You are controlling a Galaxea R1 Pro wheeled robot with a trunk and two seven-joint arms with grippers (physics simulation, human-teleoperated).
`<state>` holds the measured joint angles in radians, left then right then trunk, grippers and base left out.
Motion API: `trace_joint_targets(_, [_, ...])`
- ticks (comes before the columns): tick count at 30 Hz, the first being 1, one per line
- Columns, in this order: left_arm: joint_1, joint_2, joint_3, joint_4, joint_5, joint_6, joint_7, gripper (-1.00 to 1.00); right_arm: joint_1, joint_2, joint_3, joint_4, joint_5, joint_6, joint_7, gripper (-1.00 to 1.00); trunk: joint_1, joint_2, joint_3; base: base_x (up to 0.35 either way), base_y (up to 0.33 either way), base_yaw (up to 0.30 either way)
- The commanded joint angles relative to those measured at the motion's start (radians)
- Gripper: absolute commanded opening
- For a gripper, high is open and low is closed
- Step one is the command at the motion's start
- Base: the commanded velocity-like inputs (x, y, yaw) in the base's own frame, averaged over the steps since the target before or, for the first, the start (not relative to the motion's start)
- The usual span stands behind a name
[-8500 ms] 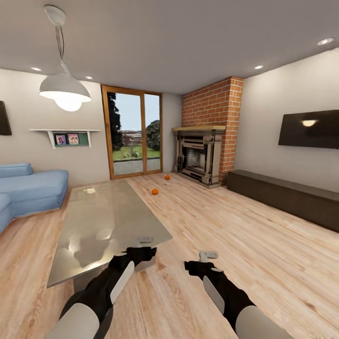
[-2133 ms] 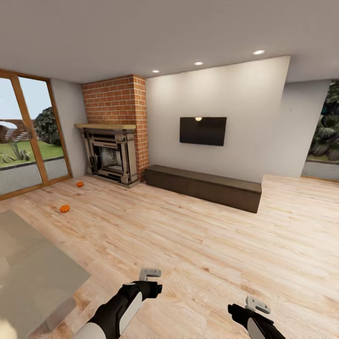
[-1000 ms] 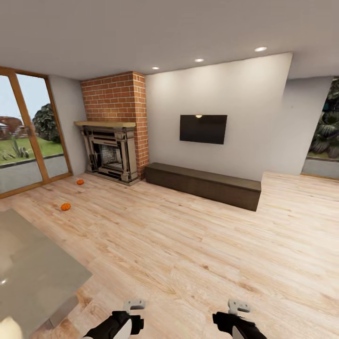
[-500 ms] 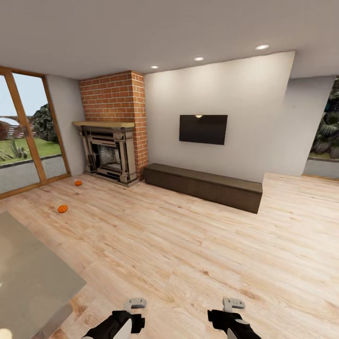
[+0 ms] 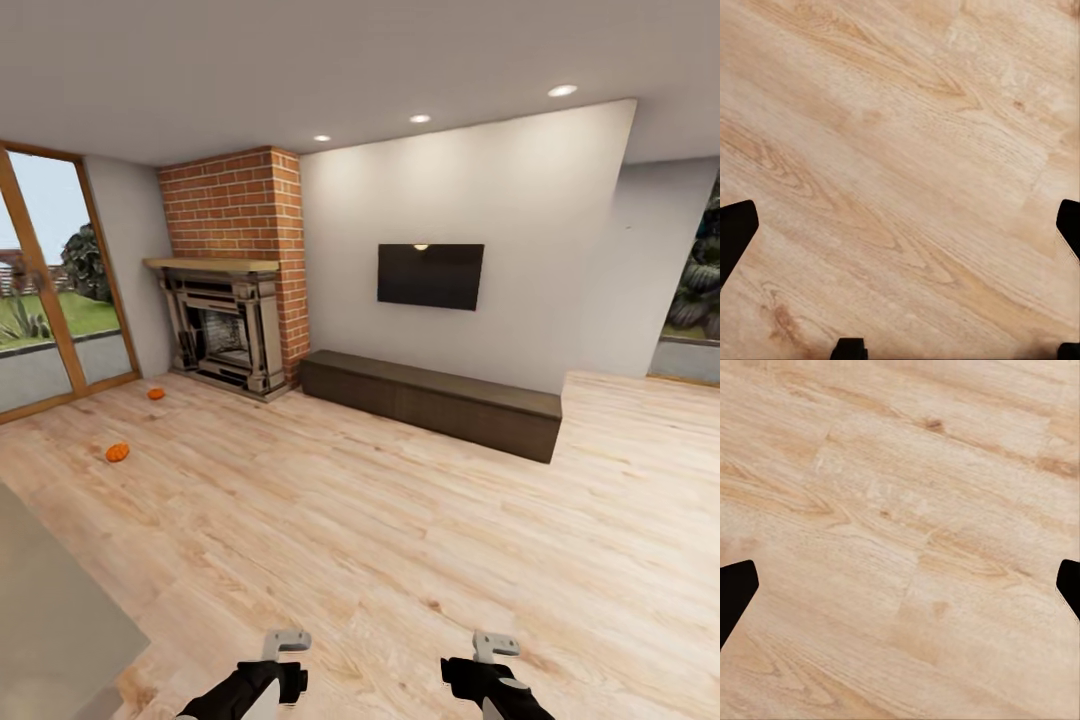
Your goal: Place each of the two pumpkins and all three candles from the living room inside a cabinet in the living room (use any cabinet), then make sure every cabinet is closed, and position the cauldron so it is next to a table in the living room.
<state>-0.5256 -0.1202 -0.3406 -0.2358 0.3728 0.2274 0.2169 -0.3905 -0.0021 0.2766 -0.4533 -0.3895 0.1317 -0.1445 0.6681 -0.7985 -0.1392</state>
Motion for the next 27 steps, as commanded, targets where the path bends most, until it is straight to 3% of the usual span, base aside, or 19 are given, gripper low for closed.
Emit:
trace_joint_targets(1, [-0.001,0.000,-0.009,-0.002,0.010,0.004,0.007,1.00,-0.001,-0.001,0.007,-0.002,-0.006,0.005,-0.008,1.00,0.001,-0.001,-0.002,0.317,-0.083,0.000])
trace_joint_targets(27, [-0.001,0.000,-0.009,-0.002,0.012,0.001,0.009,1.00,0.000,-0.001,0.007,-0.002,-0.006,0.005,-0.008,1.00,0.001,-0.001,-0.002,0.323,-0.043,0.000])
